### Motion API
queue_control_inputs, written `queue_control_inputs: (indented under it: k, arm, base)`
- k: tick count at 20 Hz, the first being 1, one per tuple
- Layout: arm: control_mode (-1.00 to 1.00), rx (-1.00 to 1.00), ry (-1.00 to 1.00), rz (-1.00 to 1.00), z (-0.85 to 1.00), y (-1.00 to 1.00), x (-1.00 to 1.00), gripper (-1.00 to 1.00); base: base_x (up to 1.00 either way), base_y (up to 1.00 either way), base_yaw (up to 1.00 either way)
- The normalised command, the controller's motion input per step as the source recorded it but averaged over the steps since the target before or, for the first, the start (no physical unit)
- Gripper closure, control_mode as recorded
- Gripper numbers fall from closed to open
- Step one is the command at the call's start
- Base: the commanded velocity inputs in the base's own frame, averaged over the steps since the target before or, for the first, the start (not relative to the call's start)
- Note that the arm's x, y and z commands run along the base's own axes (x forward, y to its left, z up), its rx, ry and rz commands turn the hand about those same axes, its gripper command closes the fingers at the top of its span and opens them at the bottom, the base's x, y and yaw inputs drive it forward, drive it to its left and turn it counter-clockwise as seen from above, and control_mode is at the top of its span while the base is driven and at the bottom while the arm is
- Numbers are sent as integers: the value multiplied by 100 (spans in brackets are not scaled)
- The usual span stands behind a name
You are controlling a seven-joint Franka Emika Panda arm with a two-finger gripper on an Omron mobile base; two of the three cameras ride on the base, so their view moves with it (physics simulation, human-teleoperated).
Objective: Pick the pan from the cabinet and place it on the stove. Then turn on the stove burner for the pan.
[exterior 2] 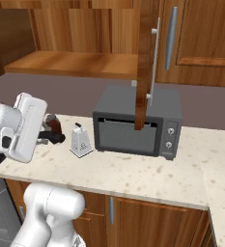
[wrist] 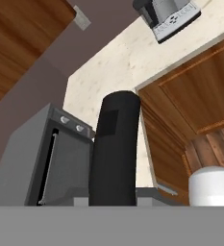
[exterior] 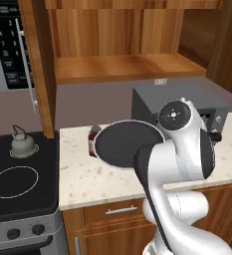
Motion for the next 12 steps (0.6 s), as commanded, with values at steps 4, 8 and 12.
queue_control_inputs:
  k: [4,8,12]
  arm:
    - [-100,0,0,4,-11,-3,3,100]
    - [-100,0,0,3,-10,0,1,100]
    - [-100,0,0,1,-6,0,0,100]
  base:
    - [0,0,0]
    - [0,0,0]
    - [0,0,0]
